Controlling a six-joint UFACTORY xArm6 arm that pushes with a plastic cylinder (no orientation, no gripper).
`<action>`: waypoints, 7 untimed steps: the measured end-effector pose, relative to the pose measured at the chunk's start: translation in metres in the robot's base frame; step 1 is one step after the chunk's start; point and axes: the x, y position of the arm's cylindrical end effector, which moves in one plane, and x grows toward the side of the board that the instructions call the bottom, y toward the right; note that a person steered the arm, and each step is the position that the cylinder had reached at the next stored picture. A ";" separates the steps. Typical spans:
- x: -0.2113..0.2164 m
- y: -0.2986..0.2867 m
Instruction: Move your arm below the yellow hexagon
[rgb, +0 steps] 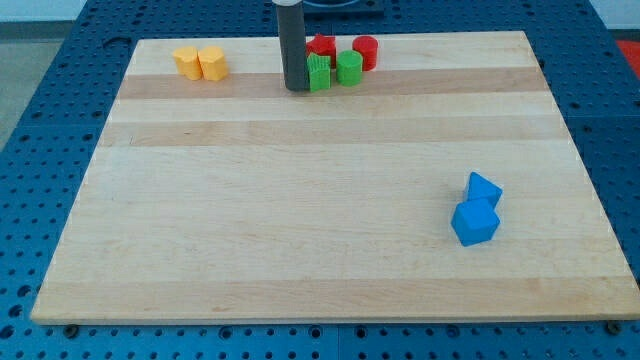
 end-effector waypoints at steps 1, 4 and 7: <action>-0.003 0.000; -0.003 -0.017; -0.003 -0.017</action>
